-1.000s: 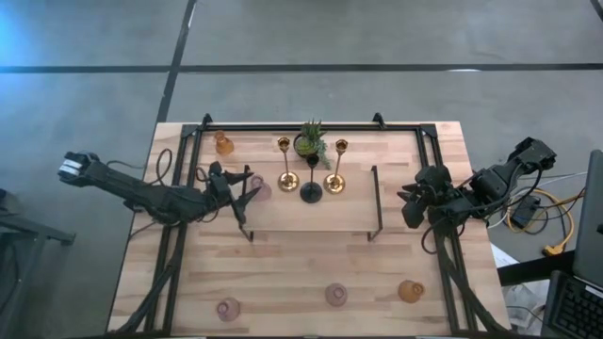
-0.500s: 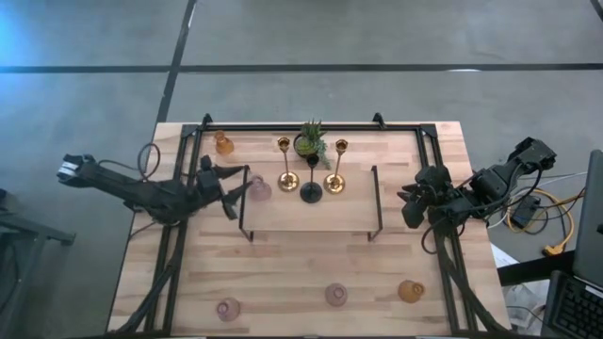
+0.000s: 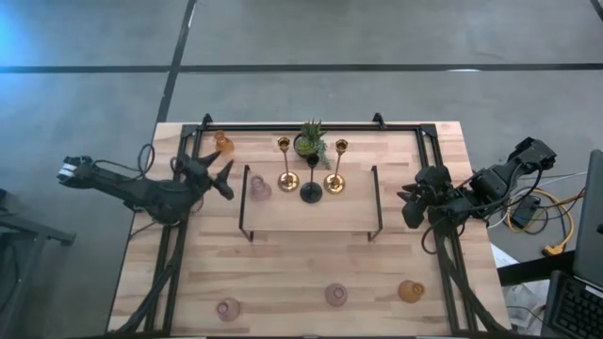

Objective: Pick & Place candle stick holders
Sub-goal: Put the top orange glass candle holder on the shelf

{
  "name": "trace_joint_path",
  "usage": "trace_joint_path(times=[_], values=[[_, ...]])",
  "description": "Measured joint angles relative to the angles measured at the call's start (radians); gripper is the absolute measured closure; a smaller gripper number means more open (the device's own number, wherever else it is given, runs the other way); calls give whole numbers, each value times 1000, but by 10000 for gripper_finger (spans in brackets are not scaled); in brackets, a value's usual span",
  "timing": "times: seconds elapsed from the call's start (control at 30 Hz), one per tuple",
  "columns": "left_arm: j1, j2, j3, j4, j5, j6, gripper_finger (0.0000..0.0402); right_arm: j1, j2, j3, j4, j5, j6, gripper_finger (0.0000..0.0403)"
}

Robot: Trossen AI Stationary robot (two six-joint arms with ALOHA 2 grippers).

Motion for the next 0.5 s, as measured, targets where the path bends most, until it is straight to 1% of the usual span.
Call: trace_joint_path(times=[0.2,0.3,0.43,0.5], values=[[1,0,0,-283,-12,-311,182,0,0,0,-1,1,-20,301],[1,4,-2,-400,-48,-435,182,0,0,0,-2,5,-23,302],[6,6,-2,-468,-158,-545,182,0,0,0,-2,28,-29,298],[19,6,-2,-467,-190,-558,182,0,0,0,-2,31,-33,295]])
